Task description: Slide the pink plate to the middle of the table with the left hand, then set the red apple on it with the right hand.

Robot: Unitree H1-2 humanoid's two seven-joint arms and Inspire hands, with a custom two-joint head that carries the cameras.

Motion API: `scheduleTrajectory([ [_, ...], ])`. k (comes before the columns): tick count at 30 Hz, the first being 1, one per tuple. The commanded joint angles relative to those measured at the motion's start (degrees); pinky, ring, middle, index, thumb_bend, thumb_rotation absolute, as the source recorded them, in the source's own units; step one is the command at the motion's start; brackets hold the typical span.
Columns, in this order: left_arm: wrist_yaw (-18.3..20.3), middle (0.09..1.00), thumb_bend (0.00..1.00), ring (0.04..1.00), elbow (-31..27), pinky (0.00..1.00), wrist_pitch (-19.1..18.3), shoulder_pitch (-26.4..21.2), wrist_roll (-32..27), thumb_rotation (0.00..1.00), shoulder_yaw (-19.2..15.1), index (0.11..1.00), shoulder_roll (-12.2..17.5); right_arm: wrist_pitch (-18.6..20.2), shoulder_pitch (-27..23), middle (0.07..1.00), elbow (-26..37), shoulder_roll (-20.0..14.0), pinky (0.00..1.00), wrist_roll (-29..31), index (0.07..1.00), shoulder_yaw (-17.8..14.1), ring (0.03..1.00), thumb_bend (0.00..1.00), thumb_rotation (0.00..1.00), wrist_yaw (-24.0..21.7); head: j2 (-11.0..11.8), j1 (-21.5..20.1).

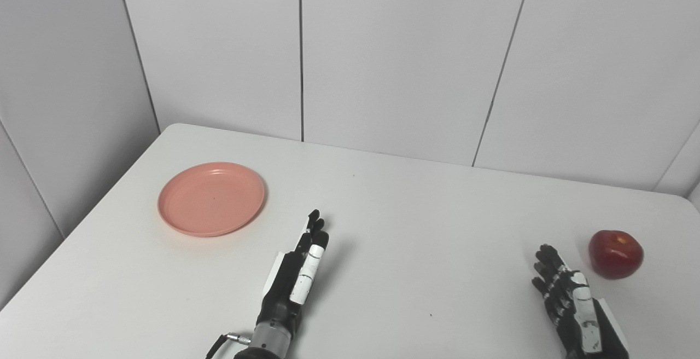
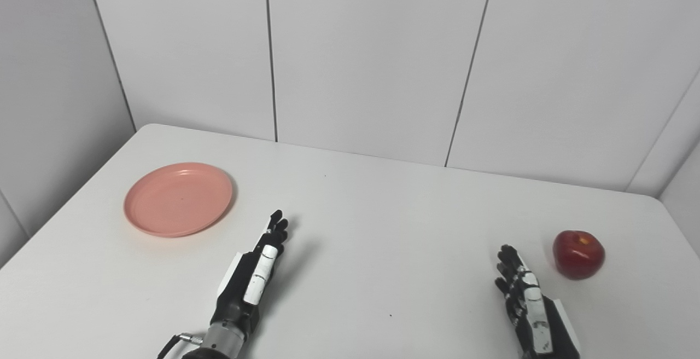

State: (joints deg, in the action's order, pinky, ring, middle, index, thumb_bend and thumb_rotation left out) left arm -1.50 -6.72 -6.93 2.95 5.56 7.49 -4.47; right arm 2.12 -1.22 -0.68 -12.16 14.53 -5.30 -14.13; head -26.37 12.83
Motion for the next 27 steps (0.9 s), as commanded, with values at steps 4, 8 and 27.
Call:
scheduleTrajectory([
  [4, -0.75, 1.000, 0.66, 1.000, 1.33, 1.00, 0.77, 0.92, 1.54, 1.00, 1.64, 1.000, -1.62, -2.56, 0.66, 0.980, -3.37, -1.34, 1.00, -0.35, 0.965, -1.48, 1.000, 0.81, 1.00, 0.09, 1.02, 1.83],
  [8, -1.44, 1.000, 0.66, 1.000, 2.59, 1.00, 1.45, 0.62, 2.07, 1.00, 2.29, 1.000, -1.94, -2.63, 0.54, 0.991, -4.03, -1.60, 1.00, 0.24, 0.980, -1.81, 1.000, 0.80, 1.00, -0.45, 2.21, 3.85],
  [27, -2.43, 1.000, 0.63, 1.000, 7.35, 1.00, 4.11, -0.54, 4.20, 1.00, 3.14, 1.000, -2.41, -4.01, -0.66, 0.988, -8.28, -1.93, 1.00, 1.24, 0.983, -2.73, 1.000, 0.83, 1.00, -2.40, 5.81, 5.86],
])
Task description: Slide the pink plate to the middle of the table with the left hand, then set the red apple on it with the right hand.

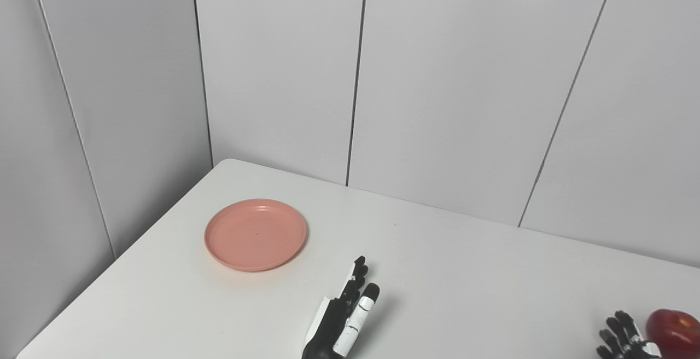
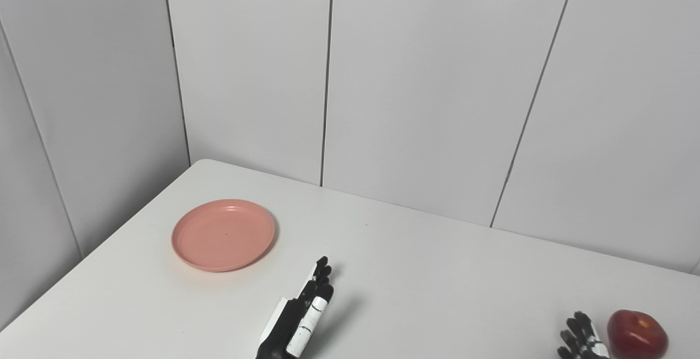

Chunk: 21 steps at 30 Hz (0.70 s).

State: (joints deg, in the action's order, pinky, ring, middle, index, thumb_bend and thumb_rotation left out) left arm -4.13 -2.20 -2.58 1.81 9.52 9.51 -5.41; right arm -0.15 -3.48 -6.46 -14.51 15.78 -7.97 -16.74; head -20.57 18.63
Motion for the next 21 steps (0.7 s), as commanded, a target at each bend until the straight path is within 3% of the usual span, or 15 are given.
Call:
scheduleTrajectory([
  [1, 0.16, 1.000, 0.63, 1.000, 2.98, 1.00, -0.14, 0.57, 0.23, 1.00, 1.08, 1.000, -1.52, -1.89, 1.56, 0.981, -2.64, 0.43, 1.00, -0.02, 0.975, -0.10, 1.000, 0.85, 1.00, 0.14, 0.01, 0.06],
  [10, 0.29, 1.000, 0.64, 1.000, 2.49, 1.00, -0.31, 0.75, 0.34, 1.00, 1.05, 1.000, -1.47, -1.71, 1.64, 0.987, -2.22, 0.46, 1.00, 0.00, 0.977, -0.11, 1.000, 0.87, 1.00, -0.24, -0.77, -0.40],
  [17, 1.33, 1.000, 0.63, 1.000, 1.88, 1.00, 2.91, 1.06, -3.77, 1.00, -0.32, 1.000, -1.36, -1.31, 1.91, 0.976, -1.26, 1.06, 1.00, -1.01, 0.962, 0.40, 1.000, 0.87, 1.00, 0.33, -0.97, -1.59],
  [21, 1.97, 1.000, 0.66, 1.000, -0.05, 1.00, 2.44, 1.47, -6.80, 0.99, -1.29, 1.000, -1.87, -0.89, 2.05, 0.981, -0.78, 1.11, 1.00, -0.83, 0.961, 0.56, 1.000, 0.88, 1.00, 0.15, -1.34, -1.82],
])
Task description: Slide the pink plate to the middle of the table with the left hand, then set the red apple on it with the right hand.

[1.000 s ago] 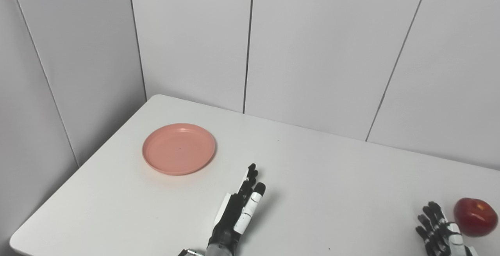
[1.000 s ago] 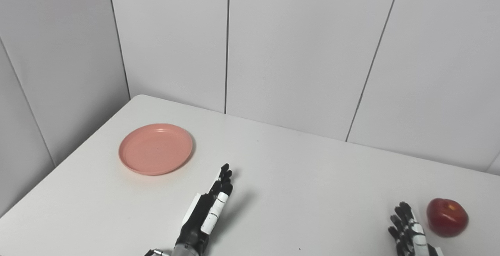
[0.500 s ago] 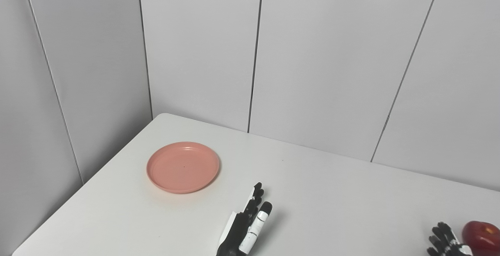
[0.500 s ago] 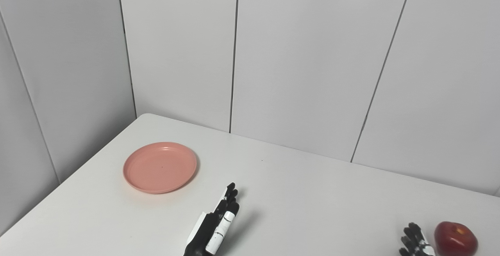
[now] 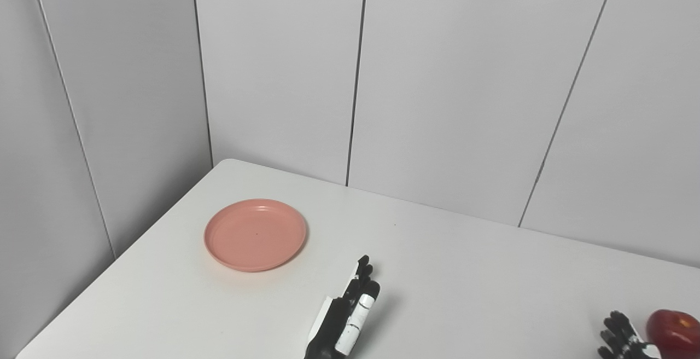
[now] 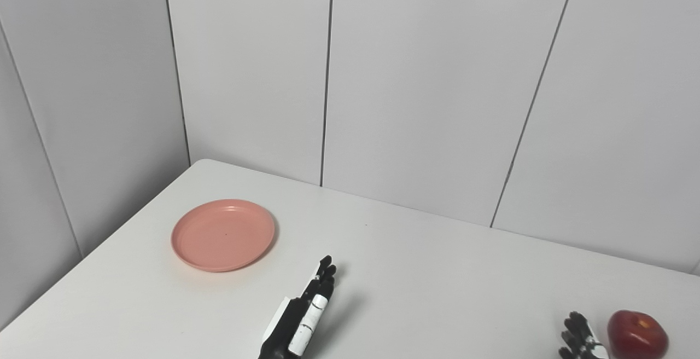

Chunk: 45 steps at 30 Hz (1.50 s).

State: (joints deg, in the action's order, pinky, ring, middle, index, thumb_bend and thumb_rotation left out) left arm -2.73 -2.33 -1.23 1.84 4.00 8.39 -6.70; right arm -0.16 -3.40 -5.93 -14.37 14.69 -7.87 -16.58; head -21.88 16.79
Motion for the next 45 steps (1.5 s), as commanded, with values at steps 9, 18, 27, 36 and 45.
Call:
scheduleTrajectory([
  [9, 1.77, 1.000, 0.80, 1.000, -8.39, 1.00, -5.62, 1.72, -7.10, 0.99, -1.85, 1.000, -0.98, -0.61, 2.34, 0.971, -0.27, 1.12, 1.00, -0.42, 0.954, 0.84, 1.000, 0.86, 1.00, 0.56, -0.29, -0.36],
  [18, 2.55, 1.000, 0.77, 1.000, -12.26, 1.00, -10.20, -2.17, -9.26, 1.00, -4.23, 1.000, 0.49, -1.23, 2.31, 0.971, -0.66, 1.13, 1.00, -1.07, 0.956, 0.98, 0.998, 0.85, 1.00, 0.48, -0.30, -0.91],
  [27, 3.00, 0.999, 0.79, 1.000, -13.17, 1.00, -12.17, -5.65, -9.34, 1.00, -6.15, 1.000, 3.20, -1.77, 2.35, 0.966, -0.63, 1.18, 1.00, -2.29, 0.950, 1.33, 0.994, 0.86, 1.00, 0.71, -0.31, -1.29],
  [36, 5.70, 0.984, 0.78, 0.999, -15.79, 1.00, -13.40, -8.98, -8.12, 1.00, -7.49, 1.000, 10.65, -1.37, 2.87, 0.974, 0.49, 1.11, 1.00, -2.48, 0.960, 1.60, 1.000, 0.84, 1.00, 0.76, -0.69, -1.62],
  [45, 6.39, 0.993, 0.77, 1.000, -18.23, 1.00, -17.97, -13.54, -9.07, 1.00, -10.60, 1.000, 15.80, -1.28, 3.07, 0.974, 0.95, 0.99, 1.00, -2.50, 0.961, 1.81, 1.000, 0.83, 1.00, 1.07, -0.90, -1.88],
])
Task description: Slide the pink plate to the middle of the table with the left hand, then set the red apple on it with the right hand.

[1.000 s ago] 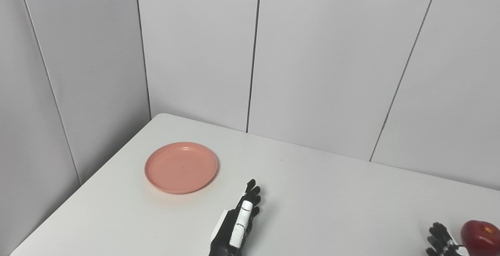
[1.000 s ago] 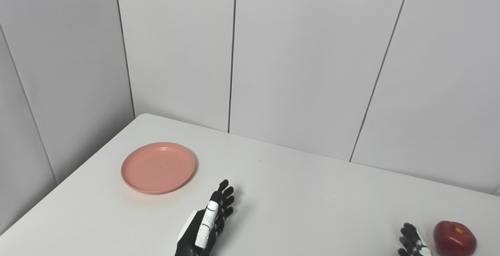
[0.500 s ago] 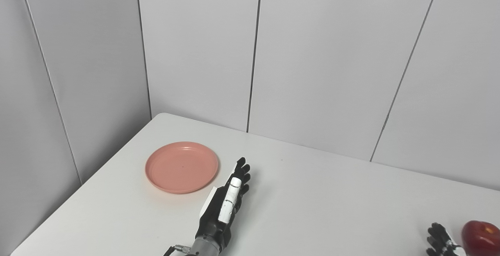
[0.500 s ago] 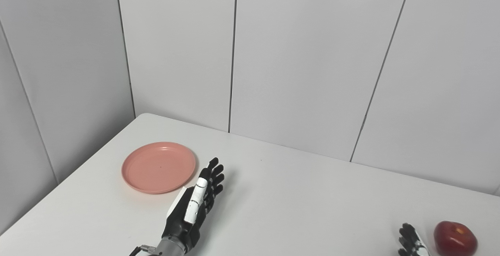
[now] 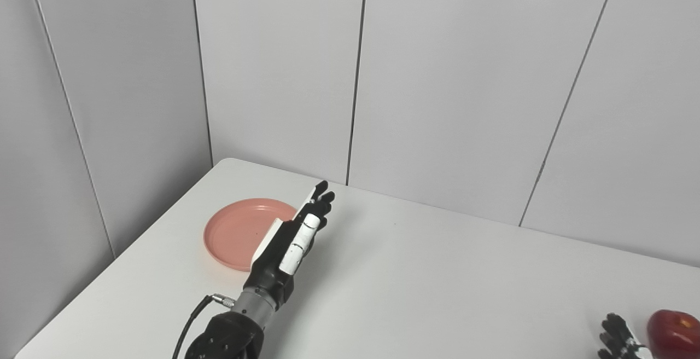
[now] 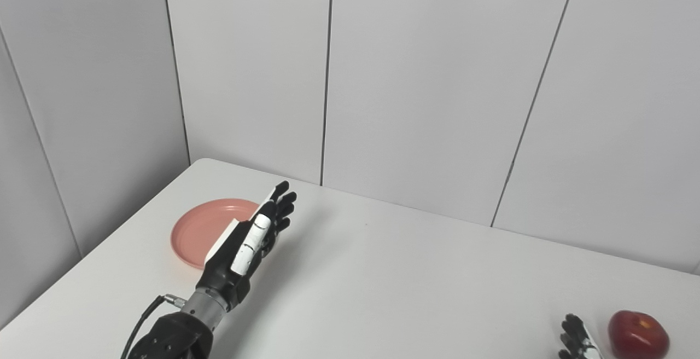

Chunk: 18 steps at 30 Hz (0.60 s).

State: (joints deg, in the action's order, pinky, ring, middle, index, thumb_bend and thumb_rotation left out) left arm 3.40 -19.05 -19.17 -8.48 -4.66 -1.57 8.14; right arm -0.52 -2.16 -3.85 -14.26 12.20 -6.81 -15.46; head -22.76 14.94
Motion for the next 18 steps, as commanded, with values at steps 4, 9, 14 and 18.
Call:
scheduleTrajectory([
  [4, -0.14, 0.997, 0.79, 1.000, 0.79, 1.00, 0.20, -5.98, -0.67, 1.00, -3.41, 1.000, 2.80, -1.16, 1.73, 0.972, -1.33, 0.98, 1.00, -0.04, 0.959, 0.85, 1.000, 0.82, 1.00, 0.04, 0.12, -0.19],
  [9, 0.28, 0.989, 0.85, 0.994, 4.85, 1.00, 1.85, -8.78, -2.47, 1.00, -7.08, 1.000, 4.81, -0.87, 1.86, 0.971, -0.89, 1.06, 1.00, 0.05, 0.962, 0.92, 0.998, 0.82, 1.00, 0.11, 0.06, -0.32],
  [14, -0.40, 0.982, 0.85, 0.996, 8.17, 1.00, 3.92, -11.20, -2.85, 1.00, -9.56, 1.000, 6.18, -0.65, 2.11, 0.969, -0.25, 1.05, 1.00, -0.27, 0.961, 1.02, 0.997, 0.82, 1.00, 0.41, -0.06, -0.39],
  [18, -0.69, 0.970, 0.87, 0.982, 11.21, 1.00, 5.76, -12.75, -3.23, 1.00, -11.51, 0.997, 7.01, -0.52, 2.17, 0.971, -0.16, 0.92, 1.00, -0.20, 0.963, 1.11, 0.999, 0.82, 1.00, 0.56, -0.23, -0.45],
])
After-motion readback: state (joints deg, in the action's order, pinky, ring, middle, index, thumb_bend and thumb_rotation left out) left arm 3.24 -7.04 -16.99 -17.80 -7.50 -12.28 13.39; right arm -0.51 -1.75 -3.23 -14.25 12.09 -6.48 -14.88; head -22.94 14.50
